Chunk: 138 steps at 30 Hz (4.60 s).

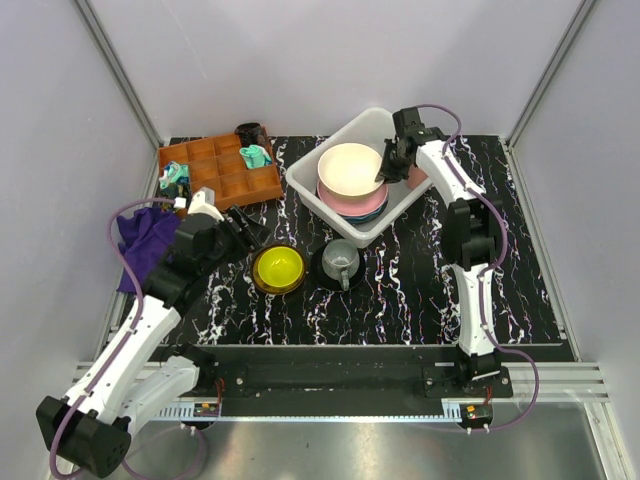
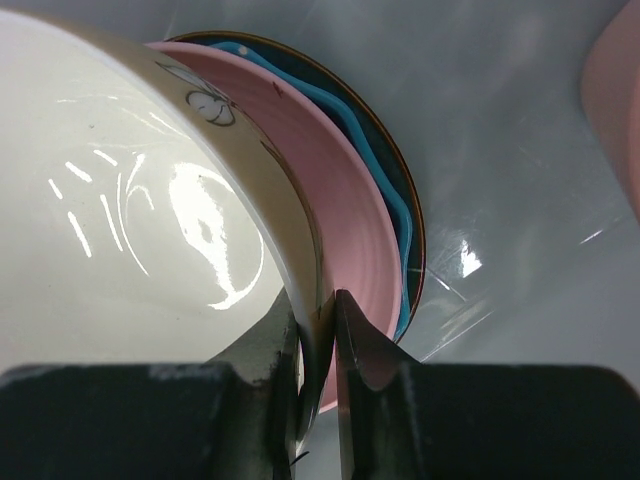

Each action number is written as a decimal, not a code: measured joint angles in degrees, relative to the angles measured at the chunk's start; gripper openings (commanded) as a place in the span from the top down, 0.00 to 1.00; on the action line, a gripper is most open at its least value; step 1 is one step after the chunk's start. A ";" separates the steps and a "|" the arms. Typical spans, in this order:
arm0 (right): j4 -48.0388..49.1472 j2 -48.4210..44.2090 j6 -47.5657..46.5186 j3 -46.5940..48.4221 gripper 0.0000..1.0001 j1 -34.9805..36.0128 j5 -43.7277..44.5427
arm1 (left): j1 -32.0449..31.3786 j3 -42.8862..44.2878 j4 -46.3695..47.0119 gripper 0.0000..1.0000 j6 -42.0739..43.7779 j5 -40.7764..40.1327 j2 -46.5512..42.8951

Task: Place the mixed dishes into the plastic bin
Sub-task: Place the bowl in the plastic bin, then pick up the bowl from the center of the board.

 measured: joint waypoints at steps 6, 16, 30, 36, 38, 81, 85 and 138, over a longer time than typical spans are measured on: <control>0.04 1.03 0.42 1.38 1.00 0.00 -1.14 | 0.00 -0.72 0.24 0.29 -0.04 0.04 0.00; -0.04 1.14 0.57 1.88 1.00 0.11 -1.57 | 0.00 -1.03 0.39 0.28 -0.17 0.24 0.00; -0.07 1.16 0.55 3.43 0.87 1.14 -2.56 | 0.00 -1.88 0.92 0.29 -0.22 0.28 -0.07; -0.07 1.27 0.55 3.43 0.86 1.29 -2.62 | 0.00 -2.16 1.27 0.28 -0.22 0.31 -0.13; -0.07 1.36 0.55 3.43 0.86 1.29 -2.60 | 0.00 -2.45 1.36 0.28 -0.22 0.28 -0.15; 6.03 -5.51 1.79 2.38 0.27 1.25 -3.96 | 0.00 -3.10 1.51 0.28 -0.24 0.35 -1.38; 8.09 -12.26 1.42 -1.11 0.26 1.27 -2.16 | 0.00 -4.22 1.22 0.29 -0.26 0.28 -2.43; 15.08 -62.27 6.25 -60.33 0.24 15.87 2.05 | -0.61 -16.59 9.38 0.60 -3.15 -5.75 11.85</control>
